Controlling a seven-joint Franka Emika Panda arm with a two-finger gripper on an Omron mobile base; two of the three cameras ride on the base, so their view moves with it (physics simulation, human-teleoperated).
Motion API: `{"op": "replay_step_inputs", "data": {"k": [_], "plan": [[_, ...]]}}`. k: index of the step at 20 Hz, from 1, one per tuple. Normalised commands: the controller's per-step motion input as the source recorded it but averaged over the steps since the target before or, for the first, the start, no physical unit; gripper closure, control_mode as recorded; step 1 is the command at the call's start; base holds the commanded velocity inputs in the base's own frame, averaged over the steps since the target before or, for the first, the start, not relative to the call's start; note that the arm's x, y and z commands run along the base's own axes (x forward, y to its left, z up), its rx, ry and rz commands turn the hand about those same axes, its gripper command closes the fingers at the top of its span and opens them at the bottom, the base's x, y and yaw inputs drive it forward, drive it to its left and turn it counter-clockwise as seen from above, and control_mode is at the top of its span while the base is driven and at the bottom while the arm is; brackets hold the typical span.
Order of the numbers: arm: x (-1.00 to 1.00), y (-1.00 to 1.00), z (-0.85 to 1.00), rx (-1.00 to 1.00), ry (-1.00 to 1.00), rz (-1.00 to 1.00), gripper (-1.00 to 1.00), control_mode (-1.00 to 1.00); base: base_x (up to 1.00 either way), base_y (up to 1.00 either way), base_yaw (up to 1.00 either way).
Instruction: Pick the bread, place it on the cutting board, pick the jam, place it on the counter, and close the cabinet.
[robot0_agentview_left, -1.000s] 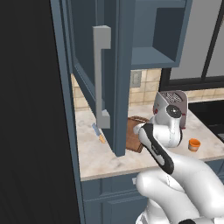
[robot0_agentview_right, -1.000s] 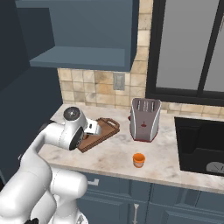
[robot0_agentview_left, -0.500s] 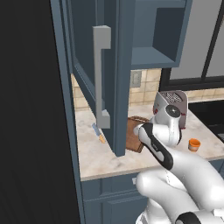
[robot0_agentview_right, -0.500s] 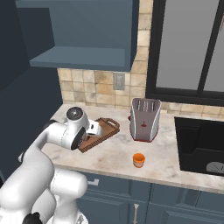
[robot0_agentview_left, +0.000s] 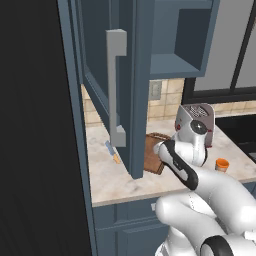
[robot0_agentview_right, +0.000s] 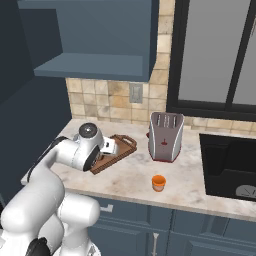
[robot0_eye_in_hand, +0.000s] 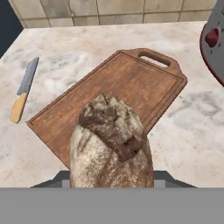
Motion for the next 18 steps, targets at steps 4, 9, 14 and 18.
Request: {"op": "replay_step_inputs", "data": {"k": [4,9,14,18], "plan": [[0.00,0.00,-0.20,0.00,-0.12,0.00,1.00,-1.00,0.00,0.00,0.00],[0.03,0.00,-0.21,0.00,-0.09,0.00,1.00,-1.00,0.00,0.00,0.00],[0.09,0.00,-0.23,0.00,-0.07,0.00,1.00,-1.00,0.00,0.00,0.00],[0.14,0.00,-0.20,0.00,-0.05,0.00,1.00,-1.00,0.00,0.00,0.00]]}}
